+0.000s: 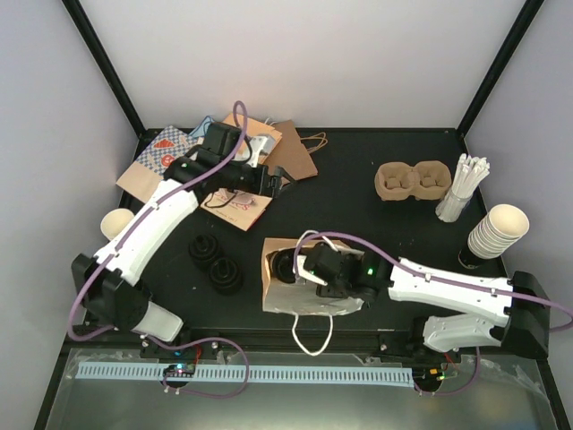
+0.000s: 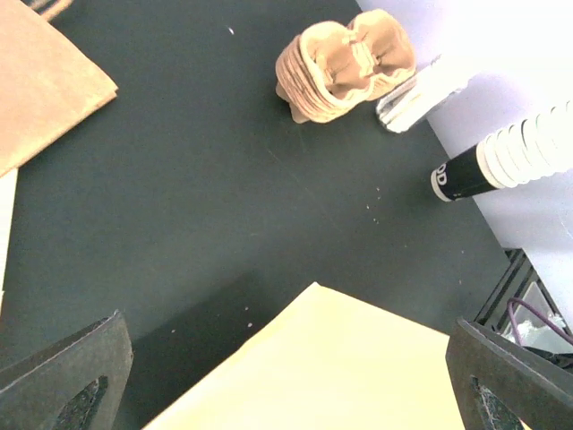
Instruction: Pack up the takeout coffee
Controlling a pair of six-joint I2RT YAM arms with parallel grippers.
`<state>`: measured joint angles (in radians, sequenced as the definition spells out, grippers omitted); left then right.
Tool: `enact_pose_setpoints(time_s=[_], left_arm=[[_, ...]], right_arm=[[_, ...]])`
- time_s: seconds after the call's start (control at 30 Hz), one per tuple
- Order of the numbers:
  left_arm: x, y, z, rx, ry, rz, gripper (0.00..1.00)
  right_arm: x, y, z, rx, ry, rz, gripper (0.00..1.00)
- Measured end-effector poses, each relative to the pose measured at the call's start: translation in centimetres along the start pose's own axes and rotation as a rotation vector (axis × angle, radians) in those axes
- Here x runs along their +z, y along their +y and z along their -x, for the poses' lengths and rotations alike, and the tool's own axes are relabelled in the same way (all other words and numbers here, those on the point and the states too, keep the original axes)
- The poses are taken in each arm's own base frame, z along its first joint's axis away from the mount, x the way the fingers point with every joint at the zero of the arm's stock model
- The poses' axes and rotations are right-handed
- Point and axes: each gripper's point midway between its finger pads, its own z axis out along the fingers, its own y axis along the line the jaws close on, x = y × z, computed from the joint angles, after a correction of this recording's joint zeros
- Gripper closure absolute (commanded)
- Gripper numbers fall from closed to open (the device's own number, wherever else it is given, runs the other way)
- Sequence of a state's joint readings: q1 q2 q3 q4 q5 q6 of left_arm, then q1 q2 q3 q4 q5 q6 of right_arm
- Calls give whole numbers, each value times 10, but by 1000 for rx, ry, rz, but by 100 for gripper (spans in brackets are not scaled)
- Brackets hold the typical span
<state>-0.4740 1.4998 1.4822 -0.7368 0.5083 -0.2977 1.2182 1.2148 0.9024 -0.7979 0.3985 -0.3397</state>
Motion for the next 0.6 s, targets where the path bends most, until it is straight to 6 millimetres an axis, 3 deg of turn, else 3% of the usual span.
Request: enact_pose_setpoints(time_s=[0.2,0.37,0.6], left_arm=[[-37,-4,-2,11,-80,29,1],[-48,-2,-12,8,-93,47,1],[-60,2,-28,-2,-103,62,1]], right_arm=[[4,-22,2,72,13,67,50],[13,-42,3,116,46,123,50],[29,-52,11,125,118,225,48]])
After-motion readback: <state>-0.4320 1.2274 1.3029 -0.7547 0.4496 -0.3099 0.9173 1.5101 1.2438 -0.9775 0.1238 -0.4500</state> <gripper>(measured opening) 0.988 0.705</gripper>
